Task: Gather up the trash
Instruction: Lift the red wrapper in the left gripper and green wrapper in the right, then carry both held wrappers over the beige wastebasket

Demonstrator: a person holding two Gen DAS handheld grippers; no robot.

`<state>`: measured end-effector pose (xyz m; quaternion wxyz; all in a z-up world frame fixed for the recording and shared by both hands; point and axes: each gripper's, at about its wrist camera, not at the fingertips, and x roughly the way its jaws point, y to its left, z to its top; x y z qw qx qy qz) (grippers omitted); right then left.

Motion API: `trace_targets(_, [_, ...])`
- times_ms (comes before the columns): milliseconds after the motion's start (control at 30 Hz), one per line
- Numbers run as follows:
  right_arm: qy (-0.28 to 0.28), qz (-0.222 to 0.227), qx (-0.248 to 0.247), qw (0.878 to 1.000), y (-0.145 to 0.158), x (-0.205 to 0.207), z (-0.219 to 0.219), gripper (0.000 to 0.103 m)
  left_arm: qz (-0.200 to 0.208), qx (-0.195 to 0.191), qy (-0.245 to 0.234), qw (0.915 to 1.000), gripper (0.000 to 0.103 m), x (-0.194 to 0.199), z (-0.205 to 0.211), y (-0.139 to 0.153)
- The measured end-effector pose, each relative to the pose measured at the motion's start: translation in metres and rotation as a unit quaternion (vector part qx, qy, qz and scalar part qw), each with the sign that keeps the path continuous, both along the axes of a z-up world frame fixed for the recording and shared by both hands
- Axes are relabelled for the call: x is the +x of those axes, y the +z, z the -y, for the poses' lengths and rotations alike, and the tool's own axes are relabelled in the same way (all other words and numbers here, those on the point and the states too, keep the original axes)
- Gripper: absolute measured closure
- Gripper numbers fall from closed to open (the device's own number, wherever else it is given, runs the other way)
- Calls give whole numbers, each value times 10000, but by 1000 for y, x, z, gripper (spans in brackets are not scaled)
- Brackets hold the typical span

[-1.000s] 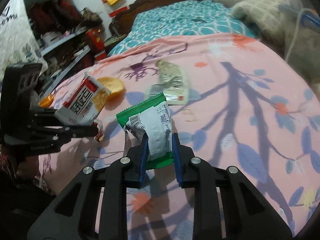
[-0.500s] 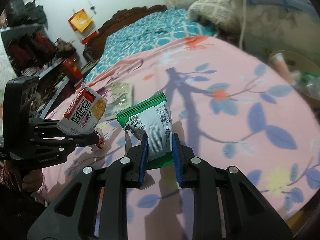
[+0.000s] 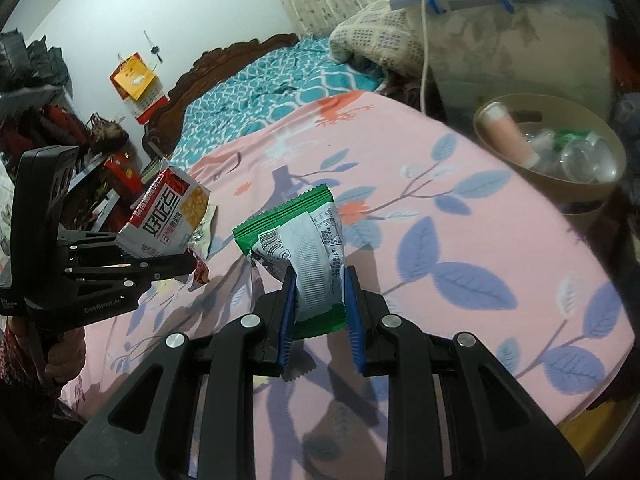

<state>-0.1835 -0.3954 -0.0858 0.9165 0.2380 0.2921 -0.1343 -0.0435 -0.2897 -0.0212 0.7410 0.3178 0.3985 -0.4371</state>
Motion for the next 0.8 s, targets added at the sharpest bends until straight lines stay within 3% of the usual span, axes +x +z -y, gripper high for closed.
trace_targets(800, [-626, 463, 124, 9969, 12, -45, 58, 77, 312, 77, -637, 9974, 90, -27, 90, 10])
